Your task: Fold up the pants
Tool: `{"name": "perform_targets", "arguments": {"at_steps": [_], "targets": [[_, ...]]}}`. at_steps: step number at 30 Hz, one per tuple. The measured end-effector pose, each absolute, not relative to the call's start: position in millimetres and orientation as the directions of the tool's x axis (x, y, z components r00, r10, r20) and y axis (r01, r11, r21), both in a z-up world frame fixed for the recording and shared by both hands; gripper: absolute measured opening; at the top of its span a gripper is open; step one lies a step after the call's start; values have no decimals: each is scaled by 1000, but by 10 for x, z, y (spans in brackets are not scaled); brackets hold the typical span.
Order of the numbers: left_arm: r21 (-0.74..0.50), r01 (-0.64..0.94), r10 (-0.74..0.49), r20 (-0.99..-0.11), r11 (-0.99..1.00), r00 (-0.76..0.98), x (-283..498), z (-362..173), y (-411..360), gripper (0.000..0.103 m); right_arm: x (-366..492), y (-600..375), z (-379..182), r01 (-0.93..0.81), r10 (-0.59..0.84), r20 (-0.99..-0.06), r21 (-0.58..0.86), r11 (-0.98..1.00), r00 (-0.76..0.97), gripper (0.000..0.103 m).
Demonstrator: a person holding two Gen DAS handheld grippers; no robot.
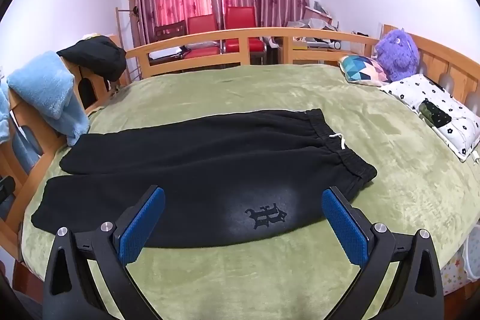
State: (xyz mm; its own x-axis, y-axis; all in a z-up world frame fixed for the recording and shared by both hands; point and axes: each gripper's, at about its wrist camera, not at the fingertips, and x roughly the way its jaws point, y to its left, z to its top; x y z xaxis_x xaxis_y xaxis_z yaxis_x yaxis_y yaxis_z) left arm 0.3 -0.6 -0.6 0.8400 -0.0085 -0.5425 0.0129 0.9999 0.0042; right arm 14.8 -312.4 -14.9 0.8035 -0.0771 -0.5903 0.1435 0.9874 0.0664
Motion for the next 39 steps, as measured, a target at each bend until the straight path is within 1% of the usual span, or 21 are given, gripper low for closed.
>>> {"name": "perform_targets", "arguments": {"at_steps": [1, 2, 7, 11, 39], "targets": [[5, 14, -9, -544, 1000, 839, 6, -9, -17, 103, 148, -3123, -150, 143, -79, -592, 62, 988, 802, 103], [-26, 7, -20, -532, 1000, 846, -5, -9, 25, 103, 147, -3122, -151, 144, -80, -592, 60, 988, 802, 103], [-10, 3, -8, -523, 1000, 852, -25, -15, -12, 103, 144, -3121, -161, 147, -84, -588, 60, 987, 805, 103], [-33, 6, -23, -536, 999, 844, -29, -40, 15, 103, 187, -3130, -57, 149, -85, -586, 62, 987, 806, 103], [-52, 4, -32, -565, 999, 824, 14, -49, 68, 103, 149, -3098, -53, 154, -92, -575, 61, 986, 813, 103]]}}
